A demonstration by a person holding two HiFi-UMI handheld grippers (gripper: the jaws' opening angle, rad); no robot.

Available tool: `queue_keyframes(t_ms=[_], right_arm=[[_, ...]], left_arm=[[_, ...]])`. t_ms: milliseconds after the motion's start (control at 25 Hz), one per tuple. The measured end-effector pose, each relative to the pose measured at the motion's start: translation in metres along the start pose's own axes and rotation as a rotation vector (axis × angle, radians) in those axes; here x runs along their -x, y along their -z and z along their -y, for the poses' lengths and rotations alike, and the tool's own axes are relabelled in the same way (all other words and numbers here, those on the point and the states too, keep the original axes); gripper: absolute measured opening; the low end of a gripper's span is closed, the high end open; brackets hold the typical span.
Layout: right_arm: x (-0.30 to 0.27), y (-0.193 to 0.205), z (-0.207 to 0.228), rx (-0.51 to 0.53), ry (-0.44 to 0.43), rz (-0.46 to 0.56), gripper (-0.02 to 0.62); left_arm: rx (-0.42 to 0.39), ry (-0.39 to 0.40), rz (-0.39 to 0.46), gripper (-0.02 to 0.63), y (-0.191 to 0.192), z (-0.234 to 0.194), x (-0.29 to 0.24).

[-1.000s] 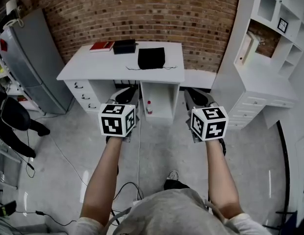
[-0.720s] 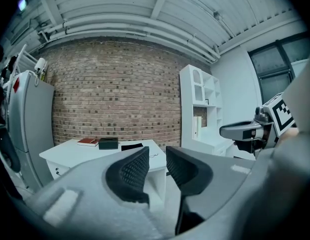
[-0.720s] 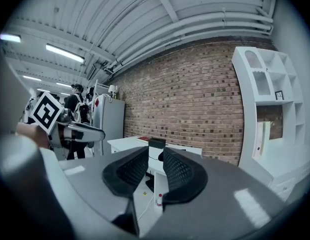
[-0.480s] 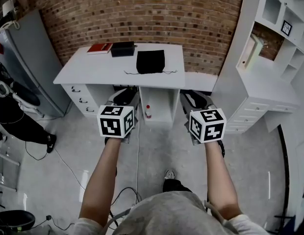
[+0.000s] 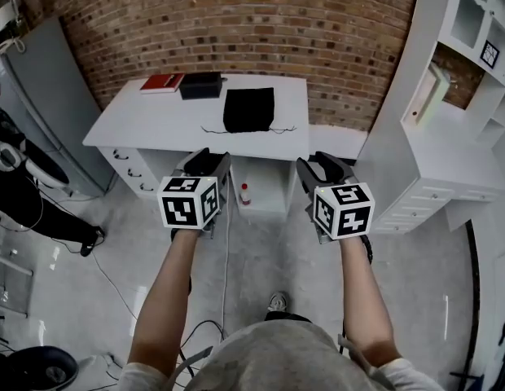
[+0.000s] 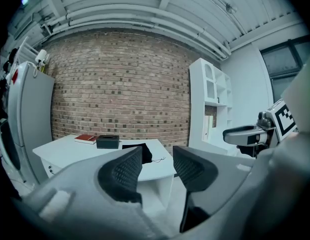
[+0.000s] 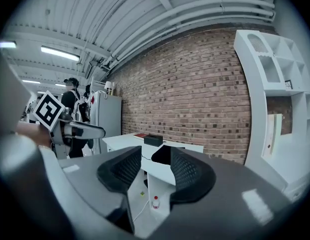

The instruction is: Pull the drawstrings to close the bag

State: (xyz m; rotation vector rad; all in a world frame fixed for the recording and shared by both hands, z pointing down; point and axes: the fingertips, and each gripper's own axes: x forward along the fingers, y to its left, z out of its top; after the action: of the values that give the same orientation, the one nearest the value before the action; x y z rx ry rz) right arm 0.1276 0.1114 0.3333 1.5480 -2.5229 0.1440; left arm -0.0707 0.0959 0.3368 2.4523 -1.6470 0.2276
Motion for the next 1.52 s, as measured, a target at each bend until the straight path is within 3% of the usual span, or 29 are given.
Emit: queue_keyframes(t_ms=[360, 960, 1520], right_arm=[[-0.052, -0.004, 0.038, 0.007, -0.071, -0.010, 0.236], [-0.103, 0.006, 0.076, 0.011, -0.149, -0.031, 0.236], [-0.173, 0.002, 0.087, 0.030, -0.158, -0.030, 0.236]], left_arm=[[-0.009, -0.034, -0.015, 0.230, -0.011, -0.007, -0.057], [-0.013, -0.100, -0.039, 0.232, -0.006, -0.018, -0.106], [-0.016, -0.101, -0.019, 0.232, -0.016, -0.064, -0.165]])
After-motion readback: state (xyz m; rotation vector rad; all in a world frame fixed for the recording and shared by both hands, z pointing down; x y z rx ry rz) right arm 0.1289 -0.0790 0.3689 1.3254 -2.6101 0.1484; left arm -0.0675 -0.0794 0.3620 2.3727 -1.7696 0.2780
